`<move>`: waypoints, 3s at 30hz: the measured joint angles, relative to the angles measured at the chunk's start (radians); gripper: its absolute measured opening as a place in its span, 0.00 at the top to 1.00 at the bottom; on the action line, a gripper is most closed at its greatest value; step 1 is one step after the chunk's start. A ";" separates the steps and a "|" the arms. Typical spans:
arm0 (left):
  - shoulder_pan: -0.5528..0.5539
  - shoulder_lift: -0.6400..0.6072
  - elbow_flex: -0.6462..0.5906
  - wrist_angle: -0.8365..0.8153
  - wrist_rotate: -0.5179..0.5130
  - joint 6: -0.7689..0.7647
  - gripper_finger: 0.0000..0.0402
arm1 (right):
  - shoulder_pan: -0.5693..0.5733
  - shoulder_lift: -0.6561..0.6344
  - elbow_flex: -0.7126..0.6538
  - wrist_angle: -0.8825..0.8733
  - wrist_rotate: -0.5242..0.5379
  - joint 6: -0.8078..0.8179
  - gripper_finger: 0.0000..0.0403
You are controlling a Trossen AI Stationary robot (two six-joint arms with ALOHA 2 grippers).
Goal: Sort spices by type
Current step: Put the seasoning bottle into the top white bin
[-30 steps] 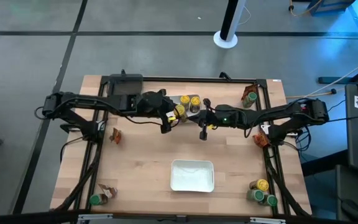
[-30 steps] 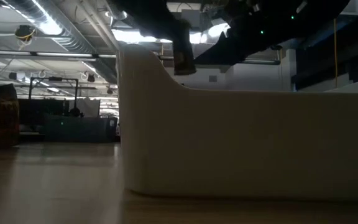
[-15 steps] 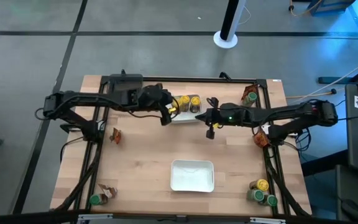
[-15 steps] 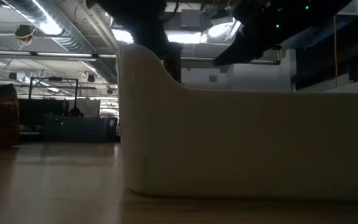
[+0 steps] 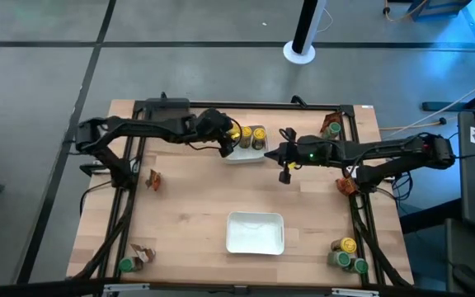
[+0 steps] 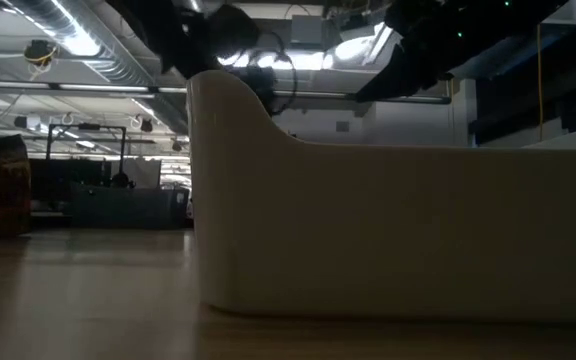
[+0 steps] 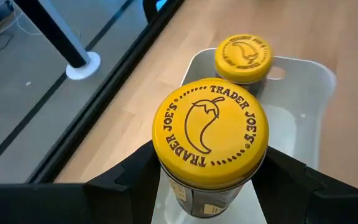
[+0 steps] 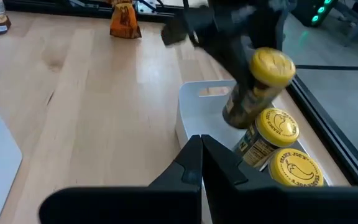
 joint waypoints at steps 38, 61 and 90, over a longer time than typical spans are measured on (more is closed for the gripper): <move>0.018 0.104 -0.117 0.224 0.003 -0.117 0.29 | 0.000 0.000 0.000 -0.019 -0.011 0.023 0.98; -0.075 -0.274 -0.116 0.009 0.003 -0.064 0.26 | 0.001 0.002 0.203 -0.350 -0.065 0.123 0.79; -0.219 -0.296 -0.116 -0.034 -0.005 -0.056 0.26 | 0.589 0.081 0.639 -1.354 -0.229 1.493 0.08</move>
